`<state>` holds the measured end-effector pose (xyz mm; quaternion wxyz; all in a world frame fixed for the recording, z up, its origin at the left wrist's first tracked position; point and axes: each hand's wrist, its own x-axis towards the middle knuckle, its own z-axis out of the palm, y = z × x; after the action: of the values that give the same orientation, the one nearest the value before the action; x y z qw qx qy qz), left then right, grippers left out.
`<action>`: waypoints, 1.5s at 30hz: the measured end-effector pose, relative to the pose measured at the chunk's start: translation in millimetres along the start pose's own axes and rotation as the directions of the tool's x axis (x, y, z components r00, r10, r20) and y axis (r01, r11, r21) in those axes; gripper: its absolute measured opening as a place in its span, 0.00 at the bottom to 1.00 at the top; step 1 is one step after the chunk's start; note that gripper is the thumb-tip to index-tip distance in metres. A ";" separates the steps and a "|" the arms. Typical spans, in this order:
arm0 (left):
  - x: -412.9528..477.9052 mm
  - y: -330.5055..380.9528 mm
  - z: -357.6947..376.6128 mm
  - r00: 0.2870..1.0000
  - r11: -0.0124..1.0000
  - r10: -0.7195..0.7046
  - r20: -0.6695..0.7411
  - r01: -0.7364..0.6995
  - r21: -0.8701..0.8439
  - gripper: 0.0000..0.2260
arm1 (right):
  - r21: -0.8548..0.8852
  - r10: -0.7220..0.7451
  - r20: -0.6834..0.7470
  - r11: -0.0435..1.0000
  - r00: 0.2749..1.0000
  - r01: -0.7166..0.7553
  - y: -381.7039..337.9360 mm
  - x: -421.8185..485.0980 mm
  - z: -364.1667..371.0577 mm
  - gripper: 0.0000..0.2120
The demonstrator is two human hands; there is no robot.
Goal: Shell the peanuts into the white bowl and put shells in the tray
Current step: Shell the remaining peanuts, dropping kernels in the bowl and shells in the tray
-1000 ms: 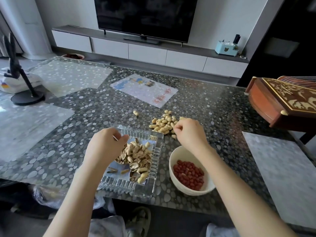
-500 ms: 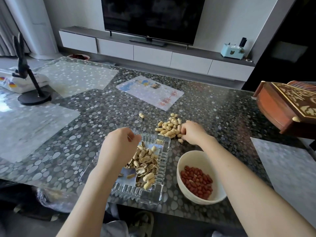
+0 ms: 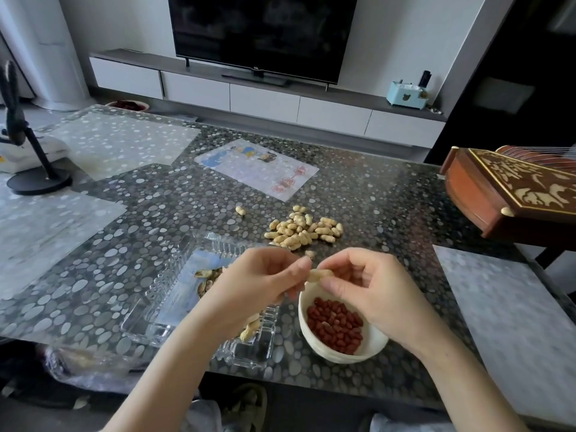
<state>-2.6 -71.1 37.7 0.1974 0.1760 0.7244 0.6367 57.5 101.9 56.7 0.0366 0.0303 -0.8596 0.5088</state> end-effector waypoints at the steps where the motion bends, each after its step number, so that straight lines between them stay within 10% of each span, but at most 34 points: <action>1: -0.8 0.7 4.0 0.999 0.997 -0.023 0.041 0.026 -0.073 0.17 | 0.007 -0.012 -0.004 1.000 1.000 0.012 0.8 -5.1 -1.0 0.08; 9: -1.5 5.8 35.7 0.970 0.831 -0.115 0.212 0.211 -0.514 0.10 | 0.169 -0.137 -0.121 0.973 0.983 0.156 14.1 -14.6 -2.8 0.09; 16: 3.1 6.7 49.4 0.992 0.966 -0.125 -0.018 0.118 -0.231 0.21 | -0.236 -0.331 -0.349 0.937 0.877 0.259 27.6 -15.5 6.7 0.16; 24: 1.8 9.8 47.9 0.992 0.993 0.089 -0.089 -0.095 -0.065 0.15 | -0.310 -0.316 -0.317 0.925 0.894 0.217 29.4 -17.2 6.7 0.11; 40: 5.4 7.4 48.5 0.987 0.979 0.061 -0.146 -0.088 -0.182 0.10 | -0.078 -0.085 -0.166 0.994 0.982 0.073 20.8 -20.8 1.8 0.07; 45: 6.8 7.4 44.5 0.993 0.908 -0.092 0.075 0.114 -0.404 0.08 | -0.183 -0.173 -0.134 0.972 0.976 0.147 22.8 -21.3 0.6 0.15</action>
<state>14.3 -28.8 39.7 0.2826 0.1098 0.5785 0.7573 76.7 112.6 34.6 0.1440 0.0584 -0.8899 0.4290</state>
